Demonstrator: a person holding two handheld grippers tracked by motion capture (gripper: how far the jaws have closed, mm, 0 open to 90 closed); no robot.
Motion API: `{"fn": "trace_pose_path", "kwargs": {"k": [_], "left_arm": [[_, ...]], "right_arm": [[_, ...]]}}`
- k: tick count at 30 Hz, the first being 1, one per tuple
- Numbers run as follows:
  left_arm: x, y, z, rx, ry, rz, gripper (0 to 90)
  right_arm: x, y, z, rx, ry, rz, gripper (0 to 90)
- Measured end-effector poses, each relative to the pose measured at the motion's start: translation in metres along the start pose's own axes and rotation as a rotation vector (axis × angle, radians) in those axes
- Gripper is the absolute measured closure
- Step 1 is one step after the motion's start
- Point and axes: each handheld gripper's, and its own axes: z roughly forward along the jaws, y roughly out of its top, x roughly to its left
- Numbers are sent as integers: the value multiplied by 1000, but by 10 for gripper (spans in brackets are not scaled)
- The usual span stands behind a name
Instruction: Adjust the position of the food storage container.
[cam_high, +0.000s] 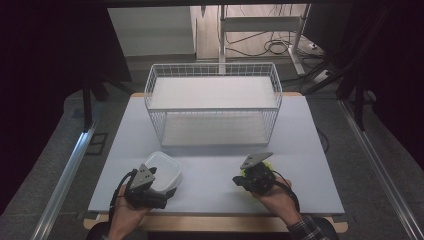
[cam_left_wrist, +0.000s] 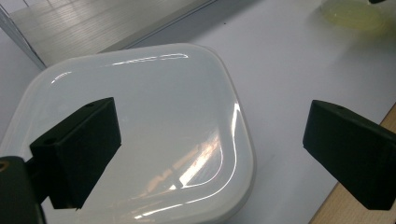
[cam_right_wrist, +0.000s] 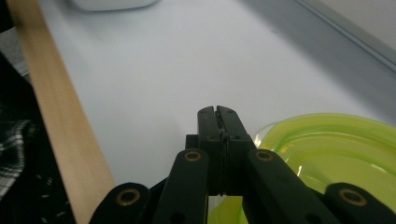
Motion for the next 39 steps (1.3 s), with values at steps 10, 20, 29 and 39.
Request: {"fn": "trace_pose_path", "kwargs": {"k": [10,20,29,39], "left_arm": [[1,0,-1,4,-6,-8,54],[1,1,-1,34,-7,-6,76],[7,0,-19,16,-71,23,549],[6,-11,-35,47,-100,-31,897]], "right_arm": [[-44,-22,-25,-22,-127,84,894],[-70,-35,-38,-61,-192,153,889],[-56,-29,-33,-78,-182,110,867],[-54,-28,-32,-76,-179,100,860]]}}
